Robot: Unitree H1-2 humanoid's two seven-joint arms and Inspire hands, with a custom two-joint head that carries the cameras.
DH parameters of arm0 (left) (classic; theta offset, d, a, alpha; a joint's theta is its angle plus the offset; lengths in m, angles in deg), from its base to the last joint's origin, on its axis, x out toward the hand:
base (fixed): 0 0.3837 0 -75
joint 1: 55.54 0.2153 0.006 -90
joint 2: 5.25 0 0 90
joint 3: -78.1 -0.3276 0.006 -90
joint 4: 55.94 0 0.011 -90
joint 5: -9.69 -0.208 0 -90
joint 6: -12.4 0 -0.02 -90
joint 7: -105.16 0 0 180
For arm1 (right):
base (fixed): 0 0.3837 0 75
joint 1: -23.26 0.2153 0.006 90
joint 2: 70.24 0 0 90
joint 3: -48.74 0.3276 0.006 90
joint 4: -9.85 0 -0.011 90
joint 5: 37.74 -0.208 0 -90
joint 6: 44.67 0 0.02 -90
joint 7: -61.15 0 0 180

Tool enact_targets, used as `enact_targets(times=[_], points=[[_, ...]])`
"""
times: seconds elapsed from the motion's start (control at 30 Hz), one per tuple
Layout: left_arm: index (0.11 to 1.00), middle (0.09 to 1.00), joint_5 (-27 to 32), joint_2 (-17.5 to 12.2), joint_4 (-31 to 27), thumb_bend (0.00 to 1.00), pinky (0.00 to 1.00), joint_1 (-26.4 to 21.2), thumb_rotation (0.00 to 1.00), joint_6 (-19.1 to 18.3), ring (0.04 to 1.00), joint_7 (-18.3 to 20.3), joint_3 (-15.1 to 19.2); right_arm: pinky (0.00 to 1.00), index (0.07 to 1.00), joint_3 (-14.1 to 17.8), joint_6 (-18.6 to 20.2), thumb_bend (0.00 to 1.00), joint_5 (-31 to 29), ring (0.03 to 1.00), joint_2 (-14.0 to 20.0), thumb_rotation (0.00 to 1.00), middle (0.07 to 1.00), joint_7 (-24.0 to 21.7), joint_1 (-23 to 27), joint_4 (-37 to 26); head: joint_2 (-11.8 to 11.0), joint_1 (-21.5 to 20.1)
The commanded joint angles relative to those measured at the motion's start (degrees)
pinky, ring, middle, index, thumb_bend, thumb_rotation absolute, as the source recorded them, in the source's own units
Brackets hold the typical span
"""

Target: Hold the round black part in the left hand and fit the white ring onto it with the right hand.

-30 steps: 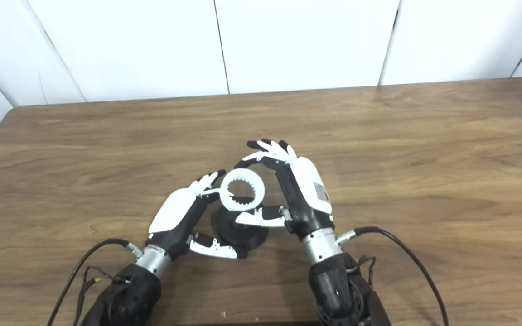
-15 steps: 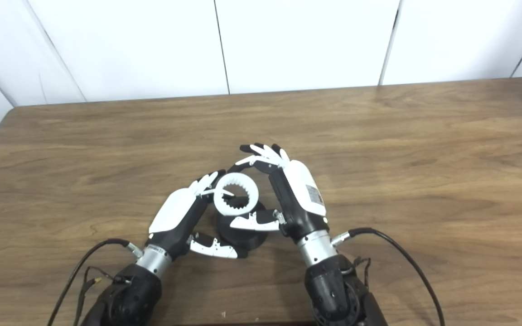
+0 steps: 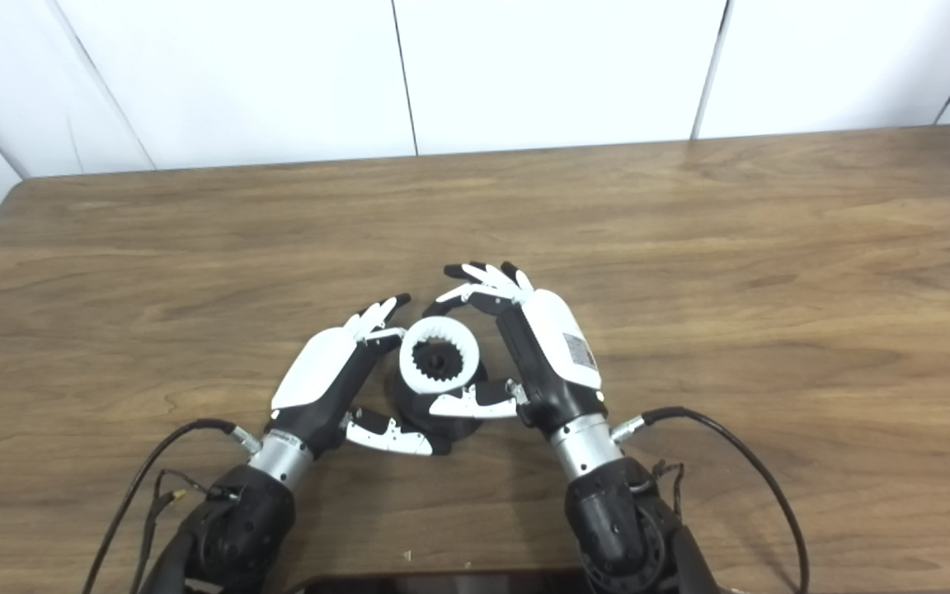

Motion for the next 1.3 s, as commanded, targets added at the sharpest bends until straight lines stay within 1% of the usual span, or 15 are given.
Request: enact_targets(times=[0.0, 0.27, 0.63, 0.93, 1.27], points=[[0.609, 1.0, 0.0, -0.4, -1.9, 0.94, 1.0, -1.3, 0.37, 0.1, 1.0, -0.3, 0.4, 1.0, 0.483, 0.4, -2.2, 0.52, -0.2, 0.913, -0.3, 0.14, 0.856, 0.3, 0.9, -1.6, 0.1, 0.1], [0.608, 1.0, 0.2, -0.5, -2.3, 0.94, 1.0, -1.5, 0.37, -0.4, 1.0, 0.2, 0.3, 1.0, 0.483, 0.5, -1.8, 0.52, -0.2, 0.907, -0.1, 0.14, 0.854, -0.2, 0.8, -1.5, 0.5, 0.3], [0.602, 1.0, 0.1, 0.0, -2.4, 0.94, 1.0, -1.6, 0.36, -0.5, 1.0, 0.3, 0.2, 1.0, 0.483, -0.2, -1.2, 0.52, 0.7, 0.907, -0.5, 0.14, 0.852, -0.5, 1.6, 1.1, 0.8, 0.9], [0.602, 1.0, 0.4, 0.8, -2.1, 0.95, 1.0, -1.8, 0.31, -0.4, 1.0, 0.2, 0.2, 1.0, 0.483, -0.9, -1.3, 0.52, 0.8, 0.907, -0.7, 0.14, 0.847, -0.7, 2.1, 2.0, 1.0, 1.7], [0.605, 1.0, 0.2, 1.0, -2.2, 0.95, 1.0, -1.8, 0.35, -0.6, 1.0, 0.3, 0.2, 1.0, 0.483, -1.6, -0.8, 0.52, 1.4, 0.907, -0.6, 0.14, 0.848, -1.6, 2.3, 1.9, 1.2, 2.0]])
